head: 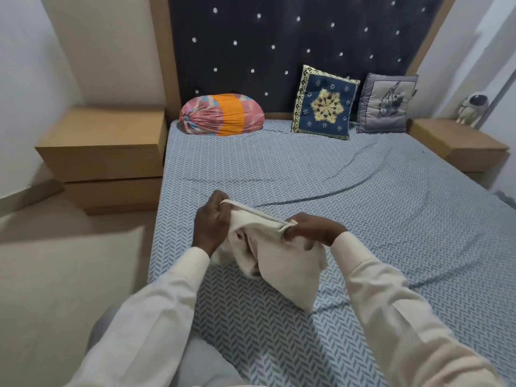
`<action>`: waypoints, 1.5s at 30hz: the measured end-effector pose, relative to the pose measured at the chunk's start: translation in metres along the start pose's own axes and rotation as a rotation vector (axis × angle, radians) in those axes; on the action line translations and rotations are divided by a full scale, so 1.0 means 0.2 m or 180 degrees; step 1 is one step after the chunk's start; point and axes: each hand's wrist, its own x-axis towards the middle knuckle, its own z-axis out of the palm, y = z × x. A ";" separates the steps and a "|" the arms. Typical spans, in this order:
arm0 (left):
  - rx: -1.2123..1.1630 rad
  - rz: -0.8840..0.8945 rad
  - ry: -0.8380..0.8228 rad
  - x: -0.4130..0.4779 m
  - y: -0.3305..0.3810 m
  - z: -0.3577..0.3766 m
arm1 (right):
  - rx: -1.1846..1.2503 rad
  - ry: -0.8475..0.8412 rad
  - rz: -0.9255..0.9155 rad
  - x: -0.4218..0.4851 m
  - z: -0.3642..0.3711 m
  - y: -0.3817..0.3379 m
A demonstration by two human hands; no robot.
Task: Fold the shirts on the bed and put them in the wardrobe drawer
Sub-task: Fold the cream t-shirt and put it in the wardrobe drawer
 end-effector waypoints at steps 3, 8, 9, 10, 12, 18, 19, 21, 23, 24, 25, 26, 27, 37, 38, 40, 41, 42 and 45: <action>0.1034 0.0734 -0.0744 0.06 0.02 -0.08 | -0.0065 0.1230 -0.0236 0.02 -0.06 0.01; 0.3161 0.0080 -0.2089 -0.06 -0.22 -0.09 | -0.0736 0.1372 0.0155 0.01 -0.11 0.08; 0.3236 -0.0351 -0.2093 -0.09 -0.29 -0.10 | -0.0988 0.0971 0.0380 0.00 -0.10 0.08; 0.3248 -0.0778 -0.2105 -0.11 -0.34 -0.11 | -0.1220 0.0552 0.0653 -0.01 -0.08 0.09; 0.2901 -0.1469 -0.2093 -0.12 -0.38 -0.12 | -0.1471 -0.0090 0.1073 -0.04 -0.02 0.11; -0.0975 -0.1846 -0.1008 0.11 -0.07 -0.09 | 0.1652 0.1053 0.0039 0.11 0.01 0.11; -0.1203 -0.1551 -0.0852 0.18 -0.01 -0.10 | 0.2107 0.1398 -0.0453 0.12 -0.03 0.05; -0.1716 -0.1315 -0.0613 0.34 0.09 -0.11 | 0.2540 0.2028 -0.1183 0.11 -0.12 -0.07; -0.1715 -0.0898 -0.0418 0.44 0.15 -0.12 | 0.2361 0.2506 -0.1643 0.09 -0.19 -0.17; -0.1423 -0.0649 -0.0364 0.47 0.16 -0.13 | 0.1951 0.2843 -0.1709 0.08 -0.22 -0.20; -0.1048 -0.0444 -0.0302 0.50 0.16 -0.13 | 0.1369 0.3181 -0.1663 0.08 -0.23 -0.18; -0.0579 -0.0338 -0.0235 0.50 0.14 -0.14 | 0.0746 0.3474 -0.1554 0.08 -0.25 -0.15; -0.0043 -0.0256 -0.0230 0.48 0.10 -0.14 | 0.0193 0.3693 -0.1403 0.07 -0.24 -0.11; 0.2642 -0.0543 -0.1117 -0.05 -0.35 -0.02 | -0.1470 0.0758 0.1408 0.08 0.12 0.51; 0.2557 -0.0780 -0.0948 -0.09 -0.38 -0.02 | -0.1467 0.0575 0.1450 0.08 0.14 0.53; 0.2391 -0.1278 -0.0898 -0.17 -0.43 0.00 | -0.1351 0.0375 0.1462 0.07 0.16 0.54; 0.2289 -0.1474 -0.1046 -0.20 -0.46 0.01 | -0.1318 0.0315 0.1421 0.06 0.17 0.54; 0.2209 -0.1613 -0.1301 -0.22 -0.49 0.02 | -0.1346 0.0248 0.1399 0.06 0.16 0.53; 0.1971 -0.1654 -0.1587 -0.26 -0.55 0.04 | -0.1380 0.0100 0.1318 0.08 0.14 0.50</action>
